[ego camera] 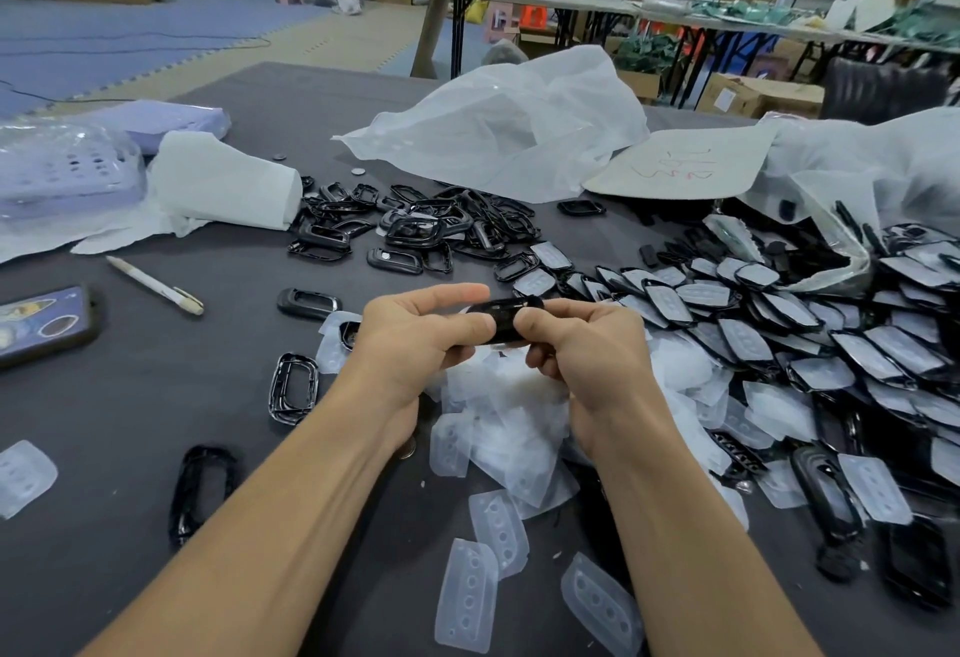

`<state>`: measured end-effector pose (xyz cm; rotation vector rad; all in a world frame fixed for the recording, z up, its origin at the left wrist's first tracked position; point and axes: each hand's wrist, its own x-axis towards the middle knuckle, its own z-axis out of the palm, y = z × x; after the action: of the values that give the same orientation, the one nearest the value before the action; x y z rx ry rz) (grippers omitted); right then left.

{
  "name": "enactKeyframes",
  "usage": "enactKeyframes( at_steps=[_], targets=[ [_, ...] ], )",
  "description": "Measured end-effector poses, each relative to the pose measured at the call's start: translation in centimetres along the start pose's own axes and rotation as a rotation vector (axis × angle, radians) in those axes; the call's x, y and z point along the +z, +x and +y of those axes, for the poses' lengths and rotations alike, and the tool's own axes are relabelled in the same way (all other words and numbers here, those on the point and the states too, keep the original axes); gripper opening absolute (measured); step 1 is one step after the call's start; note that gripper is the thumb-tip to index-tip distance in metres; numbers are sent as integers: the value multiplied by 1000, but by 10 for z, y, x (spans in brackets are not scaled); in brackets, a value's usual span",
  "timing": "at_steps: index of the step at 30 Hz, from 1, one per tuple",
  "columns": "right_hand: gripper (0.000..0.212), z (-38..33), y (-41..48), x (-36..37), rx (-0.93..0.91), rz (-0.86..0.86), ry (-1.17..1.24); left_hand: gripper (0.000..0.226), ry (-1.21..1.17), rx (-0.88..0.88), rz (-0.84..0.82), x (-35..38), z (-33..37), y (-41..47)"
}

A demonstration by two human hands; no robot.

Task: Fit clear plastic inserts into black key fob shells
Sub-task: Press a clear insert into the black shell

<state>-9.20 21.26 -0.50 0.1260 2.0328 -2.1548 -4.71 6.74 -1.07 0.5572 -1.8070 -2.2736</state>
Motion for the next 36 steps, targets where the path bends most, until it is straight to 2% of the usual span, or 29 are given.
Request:
enactKeyframes(
  at_steps=[7, 10, 13, 18, 24, 30, 36],
  targets=[
    [7, 2, 0, -5, -70, -32, -13, 35, -145, -94, -127, -3, 5, -3],
    [7, 2, -1, -5, -74, -59, -2, 32, -132, -74, -69, 0, 3, -3],
    [8, 2, 0, -4, -55, -70, -38, 26, -13, -13, 28, 2, 0, -2],
    [9, 4, 2, -2, -47, 26, -39, 26, 83, 7, 77, 1, -2, -1],
    [7, -1, -1, -3, -52, -116, -54, 24, 99, 47, 113, 0, 0, -2],
    [22, 1, -2, 1, -122, 16, -19, 20, 66, 13, 32, 4, -3, -3],
    [28, 3, -4, 5, -160, 57, -49, 16, 115, 1, 4, 4, -4, 0]
  ],
)
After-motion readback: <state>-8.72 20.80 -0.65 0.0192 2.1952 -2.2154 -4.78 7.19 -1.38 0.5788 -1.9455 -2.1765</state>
